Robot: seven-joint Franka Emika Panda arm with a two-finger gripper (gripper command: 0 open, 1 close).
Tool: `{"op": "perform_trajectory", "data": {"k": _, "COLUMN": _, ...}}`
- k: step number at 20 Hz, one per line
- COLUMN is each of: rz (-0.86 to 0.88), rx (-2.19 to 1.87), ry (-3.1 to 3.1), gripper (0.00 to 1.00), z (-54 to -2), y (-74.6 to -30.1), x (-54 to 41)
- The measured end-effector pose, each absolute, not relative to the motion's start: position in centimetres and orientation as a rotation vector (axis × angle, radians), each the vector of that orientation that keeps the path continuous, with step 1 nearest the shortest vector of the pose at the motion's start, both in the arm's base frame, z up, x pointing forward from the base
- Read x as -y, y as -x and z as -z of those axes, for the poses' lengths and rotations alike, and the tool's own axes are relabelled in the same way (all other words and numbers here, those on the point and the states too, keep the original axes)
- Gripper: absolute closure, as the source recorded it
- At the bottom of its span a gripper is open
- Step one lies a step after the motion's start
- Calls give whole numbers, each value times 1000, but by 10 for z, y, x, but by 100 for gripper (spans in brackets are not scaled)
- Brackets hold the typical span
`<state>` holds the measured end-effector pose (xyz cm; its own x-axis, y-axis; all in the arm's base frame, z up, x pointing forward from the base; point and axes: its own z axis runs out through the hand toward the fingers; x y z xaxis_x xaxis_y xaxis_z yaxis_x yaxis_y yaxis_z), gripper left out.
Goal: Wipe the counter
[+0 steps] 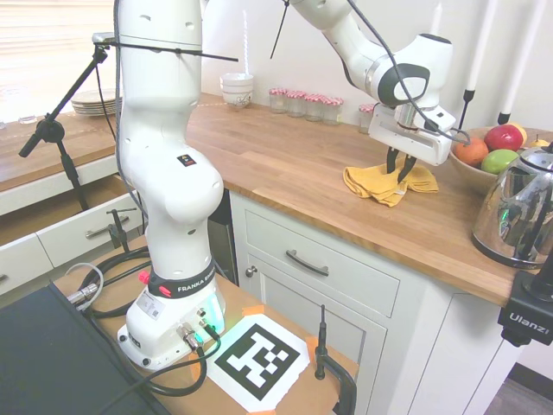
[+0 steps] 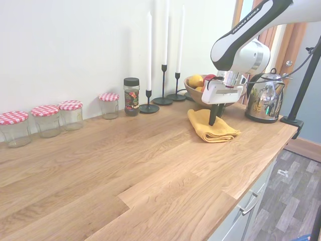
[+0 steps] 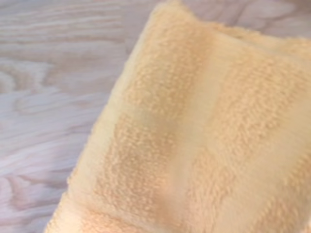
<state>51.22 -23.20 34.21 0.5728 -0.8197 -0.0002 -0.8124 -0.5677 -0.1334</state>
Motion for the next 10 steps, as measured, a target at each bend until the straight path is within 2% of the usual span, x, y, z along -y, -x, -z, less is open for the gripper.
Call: {"op": "perform_trajectory", "data": {"k": 10, "rz": 115, "rx": -1414, "ry": 2655, "gripper": 0, "z": -371, "y": -508, "x": 223}}
